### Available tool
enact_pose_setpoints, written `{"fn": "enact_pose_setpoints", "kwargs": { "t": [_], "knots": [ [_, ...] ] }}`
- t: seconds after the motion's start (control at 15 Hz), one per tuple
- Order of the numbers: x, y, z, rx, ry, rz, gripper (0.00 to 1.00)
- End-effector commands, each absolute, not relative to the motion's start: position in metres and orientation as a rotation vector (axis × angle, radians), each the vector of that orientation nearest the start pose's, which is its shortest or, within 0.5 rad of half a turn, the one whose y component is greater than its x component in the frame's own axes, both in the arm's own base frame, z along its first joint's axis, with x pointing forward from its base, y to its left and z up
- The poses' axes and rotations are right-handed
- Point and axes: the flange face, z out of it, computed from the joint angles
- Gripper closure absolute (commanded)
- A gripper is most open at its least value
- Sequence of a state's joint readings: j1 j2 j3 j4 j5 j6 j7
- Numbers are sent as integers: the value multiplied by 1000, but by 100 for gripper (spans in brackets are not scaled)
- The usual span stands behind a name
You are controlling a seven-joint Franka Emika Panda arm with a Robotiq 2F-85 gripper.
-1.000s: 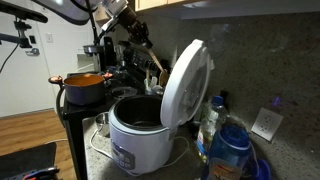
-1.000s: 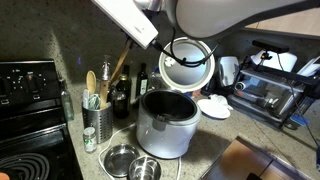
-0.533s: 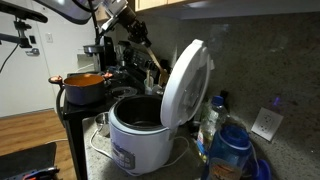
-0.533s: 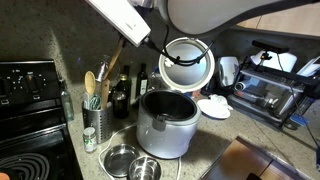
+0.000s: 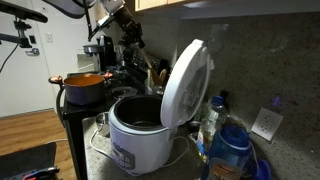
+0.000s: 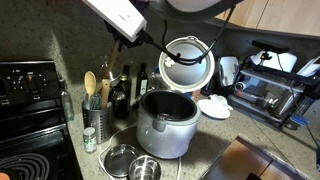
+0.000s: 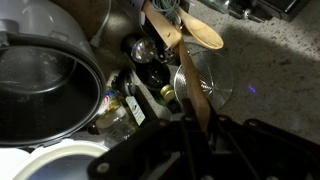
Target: Take a wooden spoon from the utensil holder, use it to mix in the rice cooker, put the spoon back in the holder, then close the rice cooker lid
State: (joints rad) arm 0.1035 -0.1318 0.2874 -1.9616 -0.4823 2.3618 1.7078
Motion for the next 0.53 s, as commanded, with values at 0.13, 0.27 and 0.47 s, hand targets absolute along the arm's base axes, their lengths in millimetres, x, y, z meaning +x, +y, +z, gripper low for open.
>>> {"fn": "enact_pose_setpoints", "kwargs": {
  "t": [0.13, 0.27, 0.47],
  "knots": [
    [523, 213, 577, -2433, 1434, -827, 96],
    [525, 212, 564, -2424, 1434, -794, 96],
    [529, 210, 541, -2433, 1450, -739, 96]
  ]
}}
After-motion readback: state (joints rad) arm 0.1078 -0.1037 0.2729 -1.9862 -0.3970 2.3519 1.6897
